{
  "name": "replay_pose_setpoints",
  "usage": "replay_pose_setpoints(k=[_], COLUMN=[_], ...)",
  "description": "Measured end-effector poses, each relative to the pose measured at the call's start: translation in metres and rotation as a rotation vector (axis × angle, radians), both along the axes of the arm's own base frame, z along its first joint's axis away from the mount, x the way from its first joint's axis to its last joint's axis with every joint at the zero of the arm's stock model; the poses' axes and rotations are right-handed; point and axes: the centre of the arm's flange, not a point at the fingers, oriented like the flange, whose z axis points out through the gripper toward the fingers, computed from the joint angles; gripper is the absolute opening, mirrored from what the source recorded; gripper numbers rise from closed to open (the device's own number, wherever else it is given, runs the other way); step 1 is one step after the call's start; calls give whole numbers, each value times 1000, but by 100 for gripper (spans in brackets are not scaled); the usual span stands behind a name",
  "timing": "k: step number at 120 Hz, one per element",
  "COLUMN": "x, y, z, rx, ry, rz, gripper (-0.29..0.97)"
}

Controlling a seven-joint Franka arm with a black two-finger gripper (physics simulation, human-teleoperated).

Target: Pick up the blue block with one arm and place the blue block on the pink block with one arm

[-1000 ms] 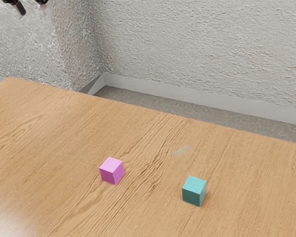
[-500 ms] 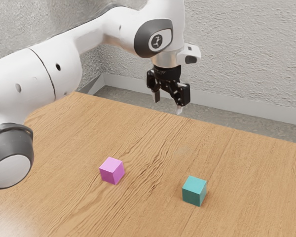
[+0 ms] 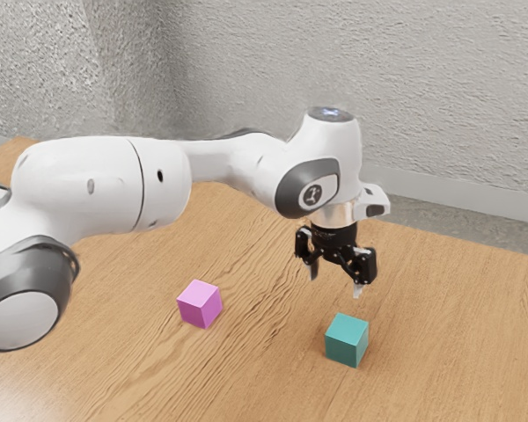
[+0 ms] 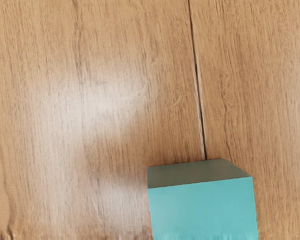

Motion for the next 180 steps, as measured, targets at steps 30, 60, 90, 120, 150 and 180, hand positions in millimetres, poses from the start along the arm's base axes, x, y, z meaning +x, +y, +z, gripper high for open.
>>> replay_pose_setpoints(k=[30, 60, 90, 120, 150, 180], x=[-49, -65, -49, -45, -47, -45], y=[-22, -28, -32, -30, -28, -29], z=[-28, -44, -54, -66, -82, -92], rx=[-6, -18, -28, -21, -7, -6], ry=[11, -19, -61, -63, -47, -57], rz=[28, 53, 72, 68, 62, 47], gripper=[66, 66, 66, 66, 66, 66])
